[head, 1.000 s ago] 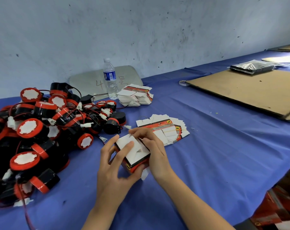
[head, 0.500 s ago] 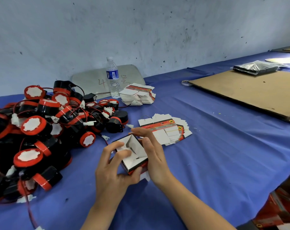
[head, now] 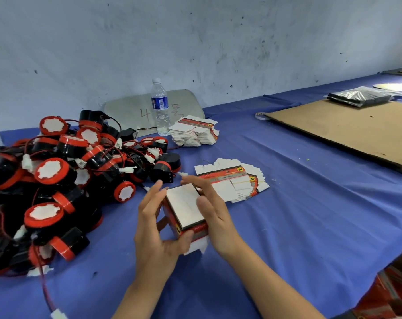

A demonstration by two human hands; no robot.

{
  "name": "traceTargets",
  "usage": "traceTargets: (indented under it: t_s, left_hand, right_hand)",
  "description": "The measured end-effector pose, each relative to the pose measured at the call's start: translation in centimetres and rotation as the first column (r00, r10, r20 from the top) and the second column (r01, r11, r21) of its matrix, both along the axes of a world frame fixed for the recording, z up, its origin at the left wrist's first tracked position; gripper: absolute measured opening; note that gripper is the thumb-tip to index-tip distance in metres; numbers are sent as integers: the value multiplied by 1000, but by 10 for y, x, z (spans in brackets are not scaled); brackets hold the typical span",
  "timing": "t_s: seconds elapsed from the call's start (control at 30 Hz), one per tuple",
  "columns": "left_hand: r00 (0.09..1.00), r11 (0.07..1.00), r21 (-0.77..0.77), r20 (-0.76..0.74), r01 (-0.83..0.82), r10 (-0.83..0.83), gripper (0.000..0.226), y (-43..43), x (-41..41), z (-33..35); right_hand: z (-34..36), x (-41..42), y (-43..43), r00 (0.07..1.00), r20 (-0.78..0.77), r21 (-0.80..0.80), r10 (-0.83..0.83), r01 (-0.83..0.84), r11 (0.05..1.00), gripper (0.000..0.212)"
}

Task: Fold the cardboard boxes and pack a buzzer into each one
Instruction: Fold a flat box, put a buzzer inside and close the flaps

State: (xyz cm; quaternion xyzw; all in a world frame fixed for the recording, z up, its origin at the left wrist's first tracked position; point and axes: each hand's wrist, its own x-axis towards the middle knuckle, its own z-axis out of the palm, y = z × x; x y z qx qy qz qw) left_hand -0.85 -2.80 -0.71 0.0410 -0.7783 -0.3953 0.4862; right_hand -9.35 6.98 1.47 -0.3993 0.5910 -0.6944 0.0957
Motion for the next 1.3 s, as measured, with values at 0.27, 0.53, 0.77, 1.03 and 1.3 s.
traceTargets:
  t_s: [0.27,0.53,0.77,1.03,1.3]
  left_hand:
    - [939,936,82,23,-343,342,30,-18,7,13]
    - [369,432,-113,361,-895,857,63,-100,51,13]
    - [319,406,-129,427,-905,846,52,-109,49,1]
    - [747,757,187,-133,-626,651,73,-76,29,17]
    - [831,823,170,-41,-542,555,57,-63,16,4]
  right_hand:
    - [4,-4,-5,914,377,43,150,-179,983,39]
    - [-4,-20,-2,814,578,239,51,-229,944,39]
    - [-18,-28,-5,884,442,409,-150,-50,911,29]
    - [-4,-19,1,947,311,301,80,-178,937,32]
    - [-10,-2,-1,761,-31,565,648,-522,639,73]
